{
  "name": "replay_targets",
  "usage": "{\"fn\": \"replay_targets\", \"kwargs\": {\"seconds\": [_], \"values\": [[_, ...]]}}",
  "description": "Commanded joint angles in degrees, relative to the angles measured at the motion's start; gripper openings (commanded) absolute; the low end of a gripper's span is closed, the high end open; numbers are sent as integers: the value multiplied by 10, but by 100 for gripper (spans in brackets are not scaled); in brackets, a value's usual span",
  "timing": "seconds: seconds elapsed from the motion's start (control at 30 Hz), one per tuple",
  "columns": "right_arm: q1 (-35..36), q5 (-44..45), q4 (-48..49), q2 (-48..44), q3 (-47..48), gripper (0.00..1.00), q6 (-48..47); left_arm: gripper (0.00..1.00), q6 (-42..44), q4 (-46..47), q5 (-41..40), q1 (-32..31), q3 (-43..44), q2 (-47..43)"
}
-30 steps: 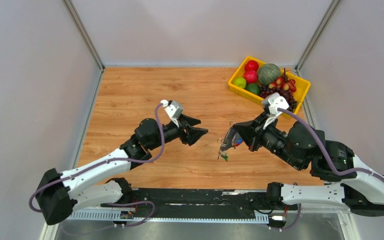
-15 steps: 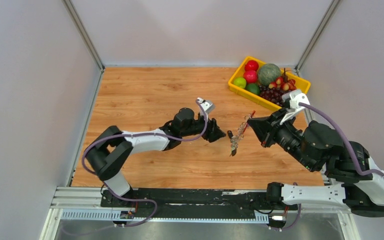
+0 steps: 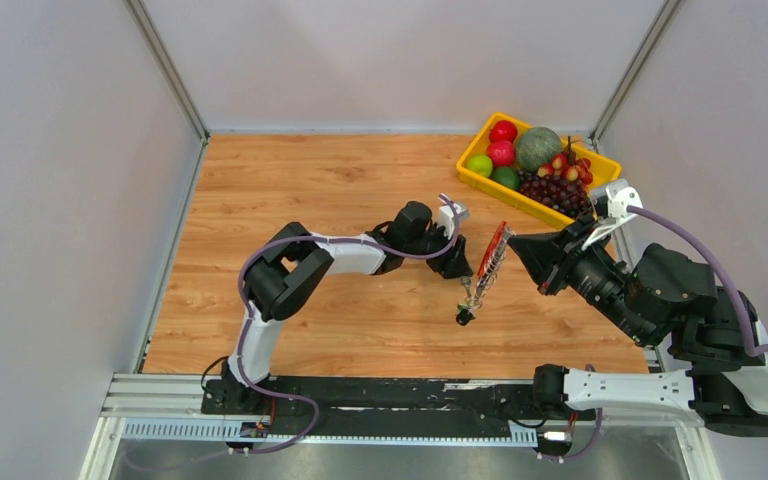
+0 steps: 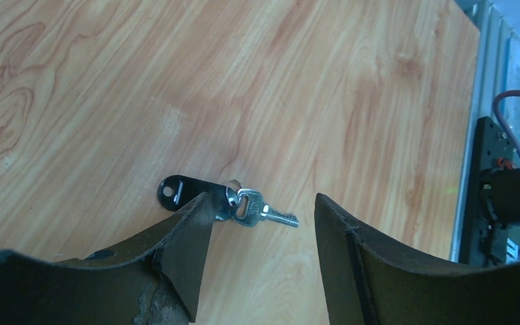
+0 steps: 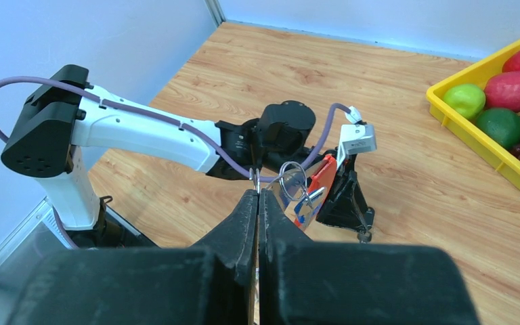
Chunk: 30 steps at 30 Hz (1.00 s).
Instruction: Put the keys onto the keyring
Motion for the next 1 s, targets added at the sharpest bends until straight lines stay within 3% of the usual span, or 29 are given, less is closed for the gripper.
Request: {"fn": "replay_targets", "kwargs": {"seconds": [0.0, 0.5, 0.83, 0.97], "values": [[1, -5, 15, -8, -1, 0, -5, 64, 46, -56, 2, -6, 48, 24], [1, -22, 22, -4, -9, 0, -6, 57, 98, -97, -53, -28, 72, 74], [2, -27, 25, -7, -14, 0, -9, 38, 115, -103, -87, -39, 72, 85], [2, -32, 25, -10, -16, 0, -10, 37, 119, -96, -87, -42, 72, 87]]}}
